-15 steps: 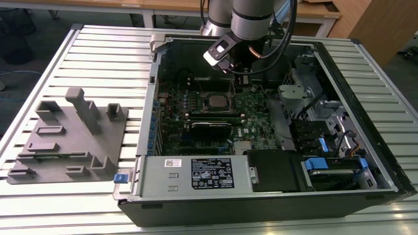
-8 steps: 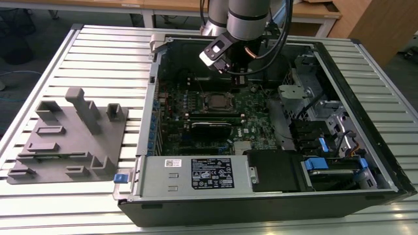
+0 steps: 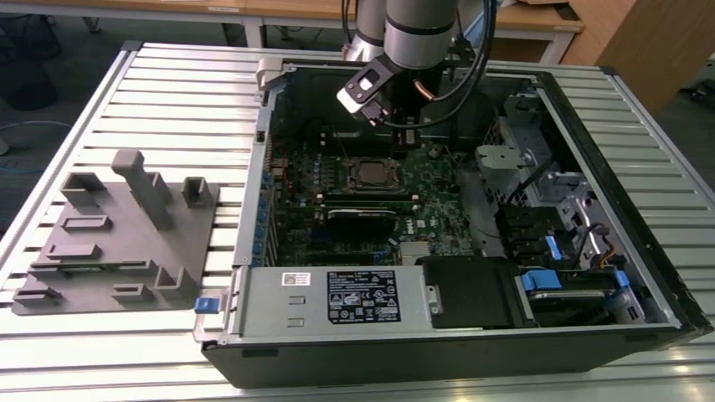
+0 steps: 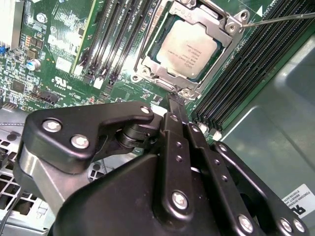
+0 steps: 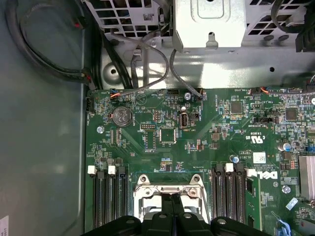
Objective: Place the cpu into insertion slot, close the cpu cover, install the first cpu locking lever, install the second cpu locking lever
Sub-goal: 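Close the cpu cover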
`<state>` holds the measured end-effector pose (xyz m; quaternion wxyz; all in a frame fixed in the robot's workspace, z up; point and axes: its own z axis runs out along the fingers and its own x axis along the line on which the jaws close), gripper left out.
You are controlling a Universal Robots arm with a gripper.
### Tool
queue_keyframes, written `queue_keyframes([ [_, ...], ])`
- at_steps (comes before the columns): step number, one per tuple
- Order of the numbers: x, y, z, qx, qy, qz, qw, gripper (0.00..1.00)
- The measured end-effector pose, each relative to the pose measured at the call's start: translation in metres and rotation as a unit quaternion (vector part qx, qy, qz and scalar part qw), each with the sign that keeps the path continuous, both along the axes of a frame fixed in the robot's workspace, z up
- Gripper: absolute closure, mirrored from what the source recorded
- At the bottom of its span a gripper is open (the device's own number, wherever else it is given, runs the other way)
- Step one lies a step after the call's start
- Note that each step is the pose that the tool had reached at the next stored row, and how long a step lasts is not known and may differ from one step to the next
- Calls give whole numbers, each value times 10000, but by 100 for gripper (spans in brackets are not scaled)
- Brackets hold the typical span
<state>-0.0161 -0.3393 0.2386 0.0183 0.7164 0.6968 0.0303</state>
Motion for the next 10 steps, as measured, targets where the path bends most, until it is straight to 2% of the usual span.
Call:
queue_keyframes([
  [6,-3,0,-4,0,19,0,10000,89],
  [10,-10,0,-5,0,19,-1,10000,89],
])
